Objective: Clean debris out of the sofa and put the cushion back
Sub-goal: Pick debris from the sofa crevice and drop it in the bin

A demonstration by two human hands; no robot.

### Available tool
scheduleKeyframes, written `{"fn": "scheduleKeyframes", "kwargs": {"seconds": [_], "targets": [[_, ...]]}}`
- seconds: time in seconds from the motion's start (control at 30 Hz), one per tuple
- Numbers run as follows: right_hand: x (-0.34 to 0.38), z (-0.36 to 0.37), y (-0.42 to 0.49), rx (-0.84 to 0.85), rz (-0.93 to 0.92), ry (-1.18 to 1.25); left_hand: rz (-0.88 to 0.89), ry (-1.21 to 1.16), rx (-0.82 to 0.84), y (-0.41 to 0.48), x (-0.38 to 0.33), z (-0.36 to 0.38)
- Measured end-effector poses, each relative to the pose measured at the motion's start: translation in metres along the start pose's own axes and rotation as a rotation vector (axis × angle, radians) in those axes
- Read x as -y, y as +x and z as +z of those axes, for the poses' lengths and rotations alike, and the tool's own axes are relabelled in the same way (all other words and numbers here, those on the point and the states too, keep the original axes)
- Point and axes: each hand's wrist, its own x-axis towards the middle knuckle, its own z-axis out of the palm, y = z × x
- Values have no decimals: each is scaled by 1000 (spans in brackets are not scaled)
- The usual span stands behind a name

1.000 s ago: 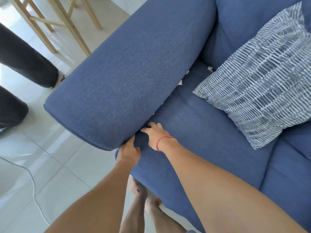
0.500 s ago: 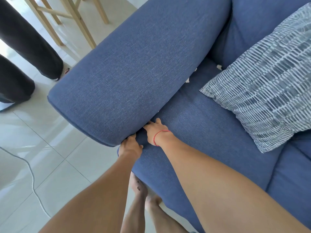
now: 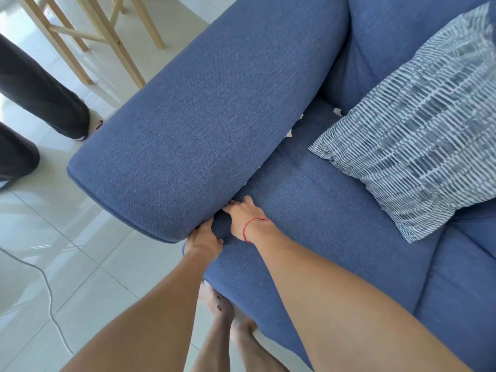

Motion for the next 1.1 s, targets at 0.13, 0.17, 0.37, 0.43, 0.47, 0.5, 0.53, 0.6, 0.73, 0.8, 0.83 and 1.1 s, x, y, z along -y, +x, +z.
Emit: {"fn": "scheduleKeyframes", "kwargs": {"seconds": [0.13, 0.17, 0.37, 0.43, 0.47, 0.5, 0.53, 0.6, 0.73, 0.8, 0.83, 1.1], "targets": [[-1, 0, -1, -2, 0, 1, -58, 75, 78, 7, -8, -3], [-1, 0, -2, -2, -2, 5, -64, 80, 69, 7, -9, -3], [-3, -2, -13, -163, 42, 195, -11, 12, -98, -13, -6, -1], [-2, -7, -19, -297, 78, 262, 44, 12, -167, -21, -10, -3], [-1, -11, -23, -338, 95, 285, 84, 18, -196, -26, -15, -5], [-1, -15, -27, -365, 110, 307, 122, 5, -225, -32, -20, -7], [-1, -21, -32, -380, 126, 327, 155, -25, -254, -38, -25, -10], [-4, -36, -42, -401, 161, 370, 241, -74, -311, -49, -40, -18], [-11, -84, -62, -458, 193, 409, 404, -157, -427, -74, -75, -53], [-12, -116, -69, -514, 215, 419, 464, -193, -475, -86, -94, -81], [-11, -134, -72, -543, 231, 430, 490, -213, -496, -91, -103, -97], [65, -255, -38, -665, 112, 557, 381, -414, -604, -65, -123, -243]]}}
